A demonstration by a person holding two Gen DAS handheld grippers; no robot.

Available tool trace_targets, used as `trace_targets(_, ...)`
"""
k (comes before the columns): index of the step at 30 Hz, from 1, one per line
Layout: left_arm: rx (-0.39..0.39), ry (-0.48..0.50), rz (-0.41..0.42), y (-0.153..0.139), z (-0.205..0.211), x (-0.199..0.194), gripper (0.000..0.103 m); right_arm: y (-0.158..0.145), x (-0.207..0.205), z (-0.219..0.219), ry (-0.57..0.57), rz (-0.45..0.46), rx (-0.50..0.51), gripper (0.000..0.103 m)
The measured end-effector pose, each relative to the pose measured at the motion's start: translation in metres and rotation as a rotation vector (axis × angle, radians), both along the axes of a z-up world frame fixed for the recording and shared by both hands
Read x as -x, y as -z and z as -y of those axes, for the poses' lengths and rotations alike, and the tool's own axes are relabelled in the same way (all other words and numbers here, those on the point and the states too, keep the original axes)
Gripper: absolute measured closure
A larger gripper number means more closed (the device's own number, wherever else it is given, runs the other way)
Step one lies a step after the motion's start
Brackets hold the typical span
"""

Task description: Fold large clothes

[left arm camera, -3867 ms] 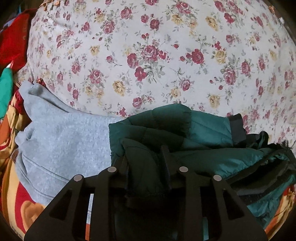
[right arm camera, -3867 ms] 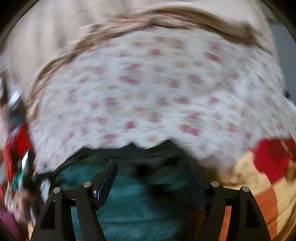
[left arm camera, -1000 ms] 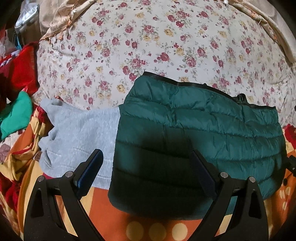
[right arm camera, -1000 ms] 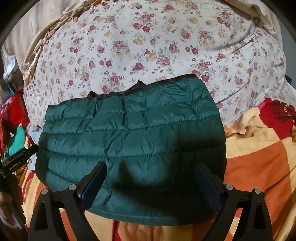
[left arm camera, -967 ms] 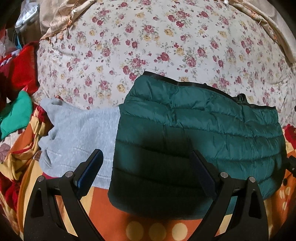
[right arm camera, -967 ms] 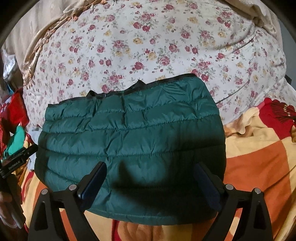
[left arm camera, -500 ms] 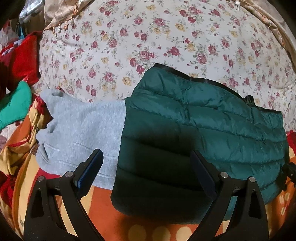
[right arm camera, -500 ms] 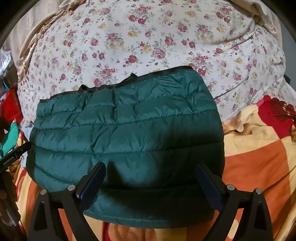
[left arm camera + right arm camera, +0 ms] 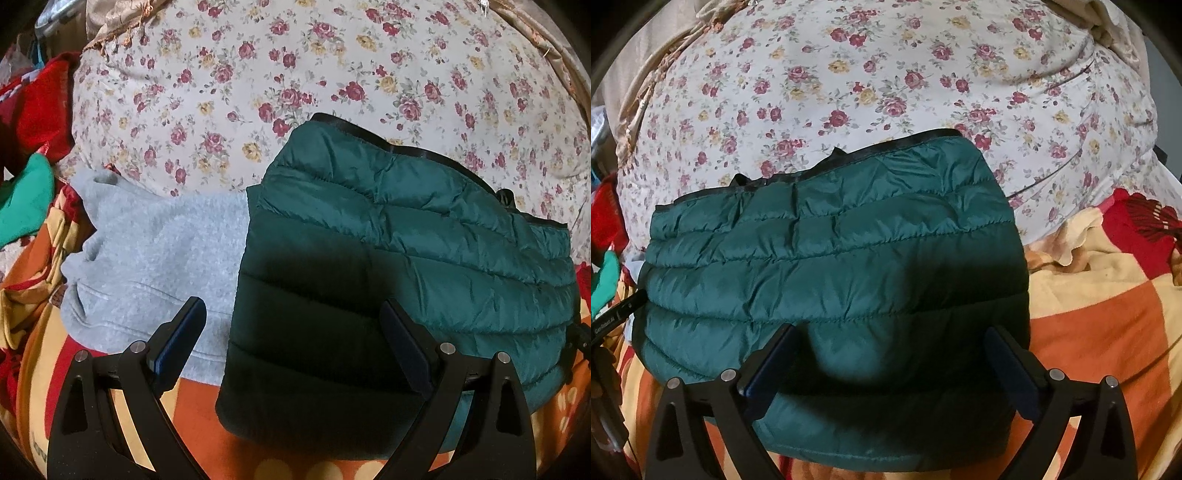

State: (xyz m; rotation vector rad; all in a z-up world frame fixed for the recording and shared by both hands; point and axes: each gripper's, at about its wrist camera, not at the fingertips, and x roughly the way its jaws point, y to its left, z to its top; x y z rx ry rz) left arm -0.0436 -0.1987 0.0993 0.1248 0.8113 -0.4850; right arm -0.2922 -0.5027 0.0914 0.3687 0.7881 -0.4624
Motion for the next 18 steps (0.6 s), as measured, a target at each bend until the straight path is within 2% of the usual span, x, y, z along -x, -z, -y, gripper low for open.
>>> trace_targets(10, 0.023, 0.014, -0.050, 0.008, 0.002, -0.014, 0.008, 0.008, 0.002, 0.021, 0.045, -0.015, 0.008, 0.001)
trace_targets(13, 0.061, 0.041, -0.097, 0.013, 0.000, -0.023, 0.008, 0.013, 0.001, 0.034, 0.055, -0.020, -0.009, 0.000)
trace_targets(15, 0.101, 0.059, -0.131, 0.017, -0.003, -0.031, 0.004, 0.016, 0.000, 0.041, 0.042, -0.018, -0.025, 0.000)
trace_targets(18, 0.160, 0.090, -0.189, 0.026, -0.008, -0.043, 0.001, 0.026, -0.005, 0.056, 0.004, -0.006, -0.102, 0.000)
